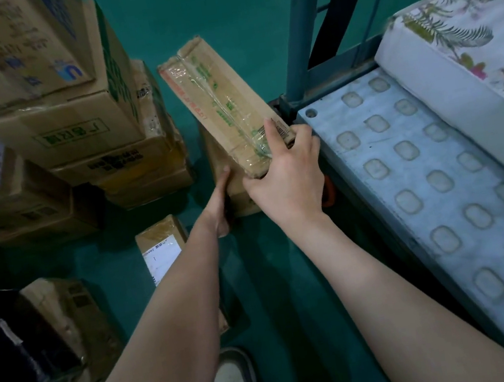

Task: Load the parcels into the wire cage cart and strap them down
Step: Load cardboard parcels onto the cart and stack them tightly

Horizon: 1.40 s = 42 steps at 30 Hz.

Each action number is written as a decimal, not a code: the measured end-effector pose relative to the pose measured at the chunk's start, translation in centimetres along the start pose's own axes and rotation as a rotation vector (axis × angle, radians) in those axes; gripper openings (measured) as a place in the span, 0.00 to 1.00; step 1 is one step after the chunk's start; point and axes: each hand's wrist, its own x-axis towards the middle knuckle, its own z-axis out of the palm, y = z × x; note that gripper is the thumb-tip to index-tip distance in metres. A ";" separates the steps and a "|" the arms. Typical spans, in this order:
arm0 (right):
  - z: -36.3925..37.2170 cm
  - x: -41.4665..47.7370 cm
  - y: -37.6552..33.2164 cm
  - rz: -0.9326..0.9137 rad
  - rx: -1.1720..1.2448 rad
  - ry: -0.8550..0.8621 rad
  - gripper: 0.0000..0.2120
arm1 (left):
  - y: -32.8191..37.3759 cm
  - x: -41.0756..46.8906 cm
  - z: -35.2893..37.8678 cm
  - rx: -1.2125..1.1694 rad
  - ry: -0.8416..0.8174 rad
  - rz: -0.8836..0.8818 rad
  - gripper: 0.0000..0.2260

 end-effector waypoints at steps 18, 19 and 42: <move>-6.4 1.4 -7.6 0.218 0.205 0.067 0.36 | 6.5 -12.5 -2.2 0.304 0.110 -0.157 0.28; -7.0 1.5 -8.2 0.230 0.185 0.061 0.36 | 6.8 -13.7 -2.3 0.292 0.095 -0.185 0.29; -33.6 -15.3 -20.9 0.667 0.307 -0.124 0.32 | 0.2 -43.2 -7.2 0.398 0.233 -0.472 0.56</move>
